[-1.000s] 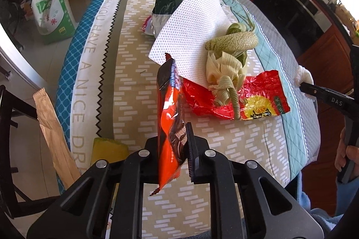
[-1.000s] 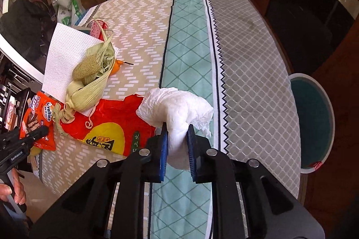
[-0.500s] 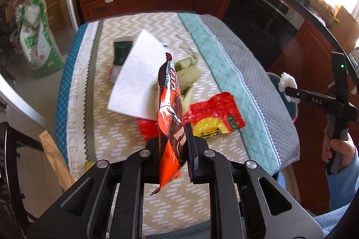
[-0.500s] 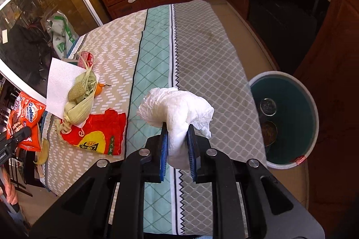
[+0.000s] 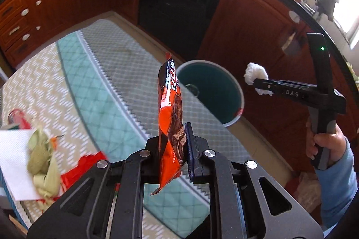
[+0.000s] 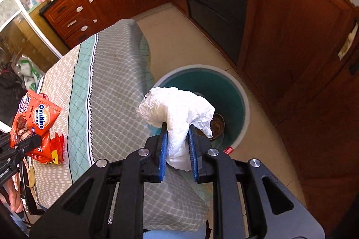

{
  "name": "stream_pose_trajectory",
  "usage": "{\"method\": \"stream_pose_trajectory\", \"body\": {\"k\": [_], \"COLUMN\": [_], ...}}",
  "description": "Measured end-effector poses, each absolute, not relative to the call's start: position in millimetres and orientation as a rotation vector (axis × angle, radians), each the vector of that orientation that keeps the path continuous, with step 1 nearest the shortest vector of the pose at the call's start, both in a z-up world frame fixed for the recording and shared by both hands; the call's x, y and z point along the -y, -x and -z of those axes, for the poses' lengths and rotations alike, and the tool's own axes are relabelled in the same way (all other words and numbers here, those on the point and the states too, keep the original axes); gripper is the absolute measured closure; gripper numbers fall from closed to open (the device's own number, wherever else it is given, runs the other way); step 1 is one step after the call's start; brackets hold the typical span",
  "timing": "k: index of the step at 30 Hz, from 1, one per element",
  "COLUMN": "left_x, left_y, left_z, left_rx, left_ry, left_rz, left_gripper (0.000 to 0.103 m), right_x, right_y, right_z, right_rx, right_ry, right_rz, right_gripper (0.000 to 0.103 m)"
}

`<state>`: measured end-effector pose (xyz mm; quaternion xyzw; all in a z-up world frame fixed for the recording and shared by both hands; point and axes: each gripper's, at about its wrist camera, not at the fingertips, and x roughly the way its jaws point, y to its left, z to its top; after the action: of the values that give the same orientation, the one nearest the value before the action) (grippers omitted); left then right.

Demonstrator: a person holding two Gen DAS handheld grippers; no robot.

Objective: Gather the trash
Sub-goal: 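Carry the wrapper and tissue over the trash bin, then open both tools to drop the wrapper and tissue into the bin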

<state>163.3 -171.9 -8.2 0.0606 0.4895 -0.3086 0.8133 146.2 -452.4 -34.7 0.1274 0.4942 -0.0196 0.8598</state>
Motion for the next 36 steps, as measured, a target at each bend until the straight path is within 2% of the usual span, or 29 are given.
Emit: {"method": "stream_pose_trajectory", "body": {"k": [8,15,16,17,18,22,29,30,31,33,36], "left_x": [291.1,345.9,349.7,350.8,352.6,352.3,333.6,329.4,327.6,321.6,313.9], "left_y": [-191.8,-211.0,-213.2,-214.9,-216.6,-221.7,-228.8,-229.7,-227.2,-226.8,-227.4], "left_z": [51.4,102.7,108.6,113.1,115.9,120.0,114.0,112.2,110.7,107.4,104.8], "left_rx": [-1.141,-1.244,-1.253,-1.259,-1.251,-1.236,-1.220,-1.216,-1.213,-1.205,-1.197], "left_ry": [-0.251,-0.280,-0.285,-0.293,-0.302,-0.309,-0.284,-0.275,-0.267,-0.253,-0.246], "left_rz": [0.781,0.798,0.789,0.774,0.755,0.727,0.693,0.689,0.683,0.680,0.676], "left_gripper": [0.088,0.084,0.073,0.053,0.047,0.033,0.020,0.019,0.016,0.011,0.008], "right_x": [499.2,530.4,532.5,533.9,534.7,539.5,532.3,531.4,529.5,526.3,521.2], "right_y": [-141.0,-143.9,-145.3,-147.3,-149.2,-154.2,-166.6,-167.8,-170.2,-172.6,-174.7], "right_z": [56.1,71.1,72.0,73.1,74.2,80.5,93.2,94.5,95.4,95.6,93.5], "right_rx": [-1.046,-1.065,-1.067,-1.070,-1.072,-1.081,-1.106,-1.111,-1.116,-1.118,-1.117], "right_ry": [-0.361,-0.415,-0.415,-0.417,-0.419,-0.427,-0.430,-0.428,-0.428,-0.425,-0.418], "right_rz": [0.083,0.097,0.096,0.094,0.091,0.079,0.052,0.047,0.040,0.035,0.030], "right_gripper": [0.085,0.085,0.085,0.085,0.085,0.085,0.084,0.078,0.060,0.029,0.027]}}
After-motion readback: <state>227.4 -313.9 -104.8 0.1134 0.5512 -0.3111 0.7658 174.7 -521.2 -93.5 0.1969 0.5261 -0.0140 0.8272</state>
